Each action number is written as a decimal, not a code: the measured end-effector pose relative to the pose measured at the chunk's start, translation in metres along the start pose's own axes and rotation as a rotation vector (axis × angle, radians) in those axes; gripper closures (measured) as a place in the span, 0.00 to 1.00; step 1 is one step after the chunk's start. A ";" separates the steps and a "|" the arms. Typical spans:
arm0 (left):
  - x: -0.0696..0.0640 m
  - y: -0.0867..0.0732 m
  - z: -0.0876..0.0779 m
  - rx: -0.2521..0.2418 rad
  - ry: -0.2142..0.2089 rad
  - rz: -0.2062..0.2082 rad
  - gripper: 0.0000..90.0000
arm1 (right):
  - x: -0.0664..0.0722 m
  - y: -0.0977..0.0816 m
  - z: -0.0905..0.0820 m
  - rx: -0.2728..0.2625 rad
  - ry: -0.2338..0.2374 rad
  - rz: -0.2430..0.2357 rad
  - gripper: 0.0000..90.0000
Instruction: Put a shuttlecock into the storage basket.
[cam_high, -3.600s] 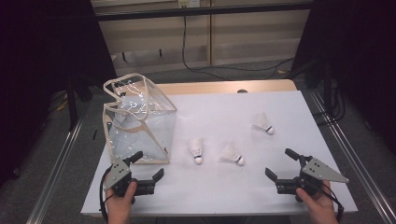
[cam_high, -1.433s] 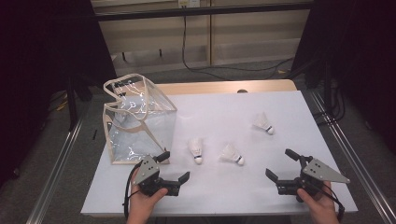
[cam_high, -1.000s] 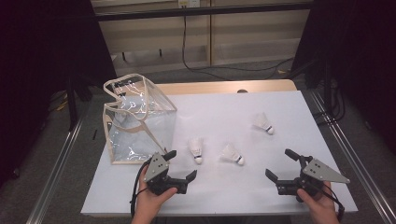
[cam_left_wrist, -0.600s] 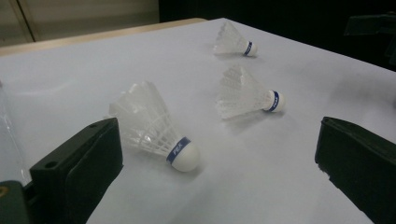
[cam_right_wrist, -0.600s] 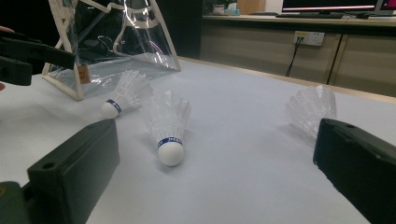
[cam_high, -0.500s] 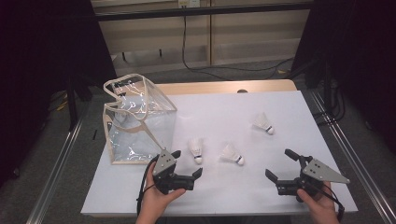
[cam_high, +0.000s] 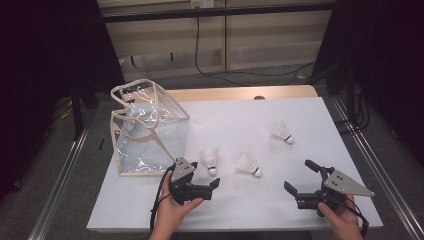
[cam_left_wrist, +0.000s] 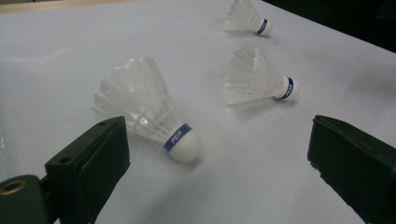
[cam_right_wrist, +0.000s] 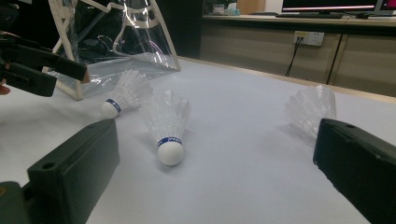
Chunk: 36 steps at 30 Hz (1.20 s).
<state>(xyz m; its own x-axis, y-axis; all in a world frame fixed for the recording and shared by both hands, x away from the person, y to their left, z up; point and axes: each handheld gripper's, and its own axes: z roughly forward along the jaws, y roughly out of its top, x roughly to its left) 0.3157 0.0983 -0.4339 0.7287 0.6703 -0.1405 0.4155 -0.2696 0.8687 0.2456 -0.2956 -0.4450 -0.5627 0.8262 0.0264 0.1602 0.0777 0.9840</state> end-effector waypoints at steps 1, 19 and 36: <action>0.000 0.000 0.001 0.014 0.002 -0.001 0.07 | 0.000 0.000 0.000 0.000 0.000 0.001 0.00; -0.002 0.011 0.016 0.149 0.089 -0.045 0.24 | 0.000 0.000 -0.001 -0.004 -0.001 -0.001 0.00; 0.003 0.016 0.034 0.224 0.190 -0.098 0.41 | 0.000 0.001 -0.001 -0.005 0.003 -0.001 0.00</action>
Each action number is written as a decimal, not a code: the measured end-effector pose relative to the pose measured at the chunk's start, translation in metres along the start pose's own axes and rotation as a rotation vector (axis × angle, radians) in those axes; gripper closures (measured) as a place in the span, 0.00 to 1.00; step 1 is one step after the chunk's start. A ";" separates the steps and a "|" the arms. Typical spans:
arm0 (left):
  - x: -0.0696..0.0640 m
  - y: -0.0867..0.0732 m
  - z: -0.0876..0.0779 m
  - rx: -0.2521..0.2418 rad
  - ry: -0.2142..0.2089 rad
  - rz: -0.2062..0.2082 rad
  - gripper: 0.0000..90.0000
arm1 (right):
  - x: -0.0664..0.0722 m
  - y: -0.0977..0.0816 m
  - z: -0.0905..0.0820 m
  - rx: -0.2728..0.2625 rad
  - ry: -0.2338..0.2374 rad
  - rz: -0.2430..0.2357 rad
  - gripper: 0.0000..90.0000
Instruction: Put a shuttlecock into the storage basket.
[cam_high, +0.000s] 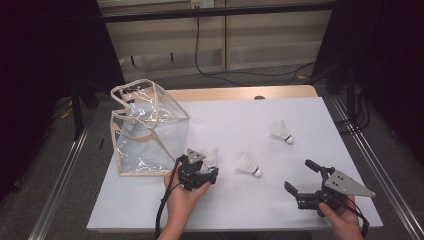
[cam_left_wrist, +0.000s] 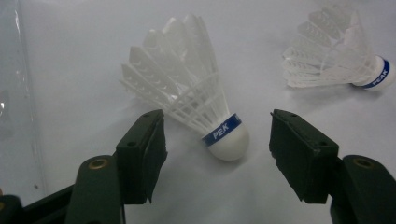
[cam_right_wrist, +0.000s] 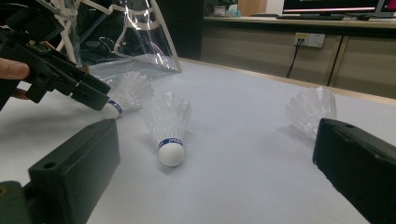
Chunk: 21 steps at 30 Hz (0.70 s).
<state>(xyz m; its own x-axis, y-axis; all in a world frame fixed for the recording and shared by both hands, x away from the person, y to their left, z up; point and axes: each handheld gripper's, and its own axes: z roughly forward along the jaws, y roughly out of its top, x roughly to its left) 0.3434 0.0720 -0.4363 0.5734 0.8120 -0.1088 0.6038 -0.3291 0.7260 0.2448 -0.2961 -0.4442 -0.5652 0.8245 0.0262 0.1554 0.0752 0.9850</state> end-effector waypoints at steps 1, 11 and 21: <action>-0.001 0.000 0.001 0.000 0.000 -0.006 0.41 | 0.000 0.000 0.000 0.000 0.000 0.000 0.00; 0.001 0.002 0.004 0.011 0.001 -0.039 0.46 | 0.000 0.000 0.001 0.000 0.003 0.002 0.00; -0.001 0.004 0.007 0.037 0.005 -0.038 0.49 | -0.001 0.000 0.000 0.001 0.000 -0.002 0.00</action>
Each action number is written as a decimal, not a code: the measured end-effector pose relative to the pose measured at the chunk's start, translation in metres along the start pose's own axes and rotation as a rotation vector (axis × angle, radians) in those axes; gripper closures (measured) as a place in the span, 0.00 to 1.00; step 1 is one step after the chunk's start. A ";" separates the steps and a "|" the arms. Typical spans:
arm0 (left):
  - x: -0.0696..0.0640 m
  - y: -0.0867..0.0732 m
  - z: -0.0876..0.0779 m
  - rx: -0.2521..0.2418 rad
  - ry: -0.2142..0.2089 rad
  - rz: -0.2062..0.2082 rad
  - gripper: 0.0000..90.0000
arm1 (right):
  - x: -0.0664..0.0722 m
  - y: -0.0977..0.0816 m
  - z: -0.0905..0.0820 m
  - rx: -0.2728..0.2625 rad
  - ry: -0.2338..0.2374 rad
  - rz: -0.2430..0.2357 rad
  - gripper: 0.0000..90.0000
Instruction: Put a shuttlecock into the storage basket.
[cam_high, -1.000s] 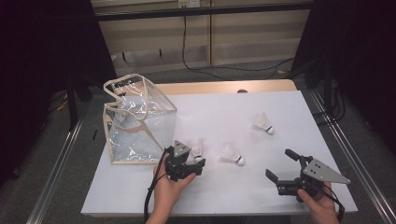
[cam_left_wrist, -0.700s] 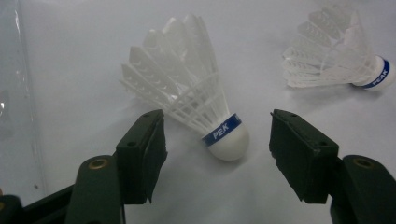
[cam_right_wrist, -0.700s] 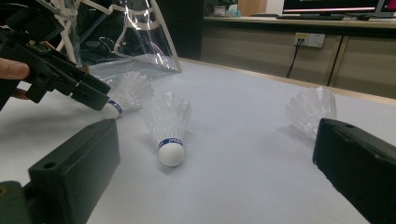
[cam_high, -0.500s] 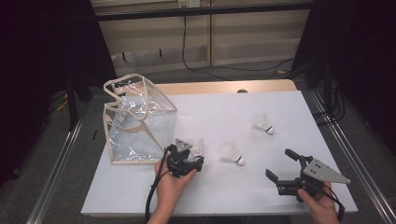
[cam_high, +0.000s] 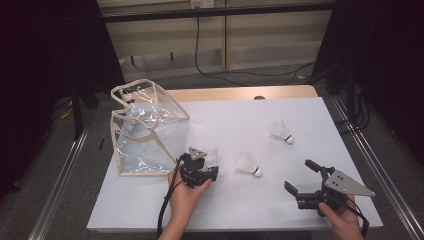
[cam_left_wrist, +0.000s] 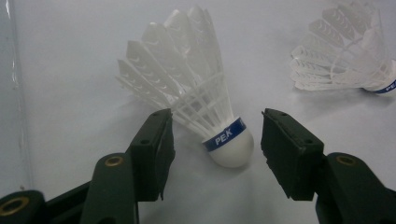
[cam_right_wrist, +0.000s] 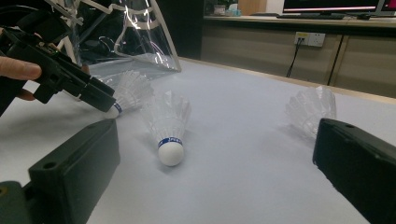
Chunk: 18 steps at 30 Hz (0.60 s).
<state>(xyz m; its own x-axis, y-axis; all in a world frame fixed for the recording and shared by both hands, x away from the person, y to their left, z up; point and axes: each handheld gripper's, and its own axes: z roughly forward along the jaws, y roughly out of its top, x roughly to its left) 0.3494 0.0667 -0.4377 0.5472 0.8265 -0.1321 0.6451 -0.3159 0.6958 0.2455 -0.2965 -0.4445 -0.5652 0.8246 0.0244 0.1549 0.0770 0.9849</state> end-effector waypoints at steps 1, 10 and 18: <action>0.000 0.000 0.000 0.003 0.000 0.002 0.49 | 0.000 0.000 0.000 -0.001 0.001 0.000 0.00; -0.001 0.002 0.004 0.005 0.000 -0.011 0.50 | 0.000 0.000 0.000 0.003 0.004 0.001 0.00; -0.002 0.003 0.005 0.007 0.000 -0.024 0.51 | 0.000 0.000 0.001 0.003 0.001 0.003 0.00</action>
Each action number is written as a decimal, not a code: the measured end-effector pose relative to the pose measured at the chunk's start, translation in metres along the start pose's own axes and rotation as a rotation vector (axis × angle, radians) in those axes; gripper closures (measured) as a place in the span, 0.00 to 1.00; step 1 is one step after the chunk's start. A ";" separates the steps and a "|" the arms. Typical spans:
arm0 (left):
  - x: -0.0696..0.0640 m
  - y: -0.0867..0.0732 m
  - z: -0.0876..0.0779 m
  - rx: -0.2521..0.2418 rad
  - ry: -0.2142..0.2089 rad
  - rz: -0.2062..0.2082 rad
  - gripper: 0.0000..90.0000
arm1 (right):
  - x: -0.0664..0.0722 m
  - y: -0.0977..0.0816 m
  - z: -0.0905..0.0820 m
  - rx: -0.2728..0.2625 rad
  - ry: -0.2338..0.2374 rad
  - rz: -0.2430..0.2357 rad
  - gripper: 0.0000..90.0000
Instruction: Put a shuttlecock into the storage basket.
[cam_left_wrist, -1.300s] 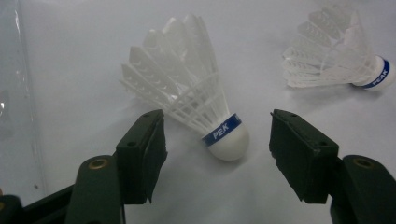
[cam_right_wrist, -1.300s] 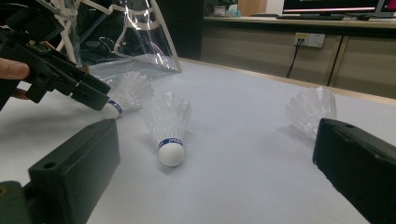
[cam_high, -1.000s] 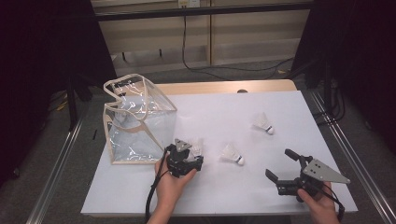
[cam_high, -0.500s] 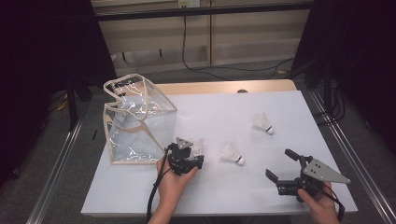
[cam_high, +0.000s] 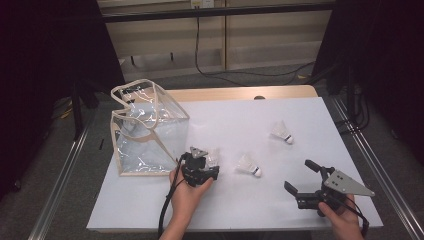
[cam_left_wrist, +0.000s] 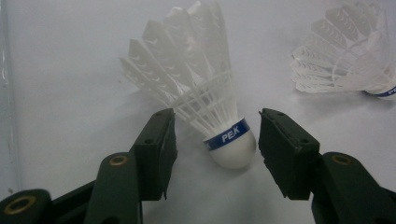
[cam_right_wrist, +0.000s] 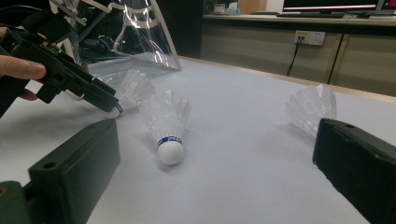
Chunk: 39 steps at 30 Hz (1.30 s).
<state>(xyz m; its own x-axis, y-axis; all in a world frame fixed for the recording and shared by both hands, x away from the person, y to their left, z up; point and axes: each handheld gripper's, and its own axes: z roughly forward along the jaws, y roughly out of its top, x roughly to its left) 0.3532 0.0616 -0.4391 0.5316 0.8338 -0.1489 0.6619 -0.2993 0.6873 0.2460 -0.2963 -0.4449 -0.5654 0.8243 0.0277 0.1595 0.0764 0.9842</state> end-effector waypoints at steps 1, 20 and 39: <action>0.000 0.000 0.001 0.002 0.005 0.000 0.51 | 0.000 0.000 0.000 -0.001 0.001 0.001 0.00; 0.001 -0.001 0.005 0.025 0.021 0.003 0.53 | 0.000 0.000 0.000 0.002 0.002 0.000 0.00; 0.005 -0.002 0.007 0.028 0.024 -0.022 0.58 | 0.000 0.000 -0.001 0.002 0.002 -0.006 0.00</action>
<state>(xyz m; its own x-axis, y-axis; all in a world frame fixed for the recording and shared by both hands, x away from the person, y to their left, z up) 0.3584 0.0629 -0.4458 0.5040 0.8512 -0.1467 0.6883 -0.2932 0.6636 0.2453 -0.2967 -0.4449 -0.5677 0.8229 0.0225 0.1581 0.0821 0.9840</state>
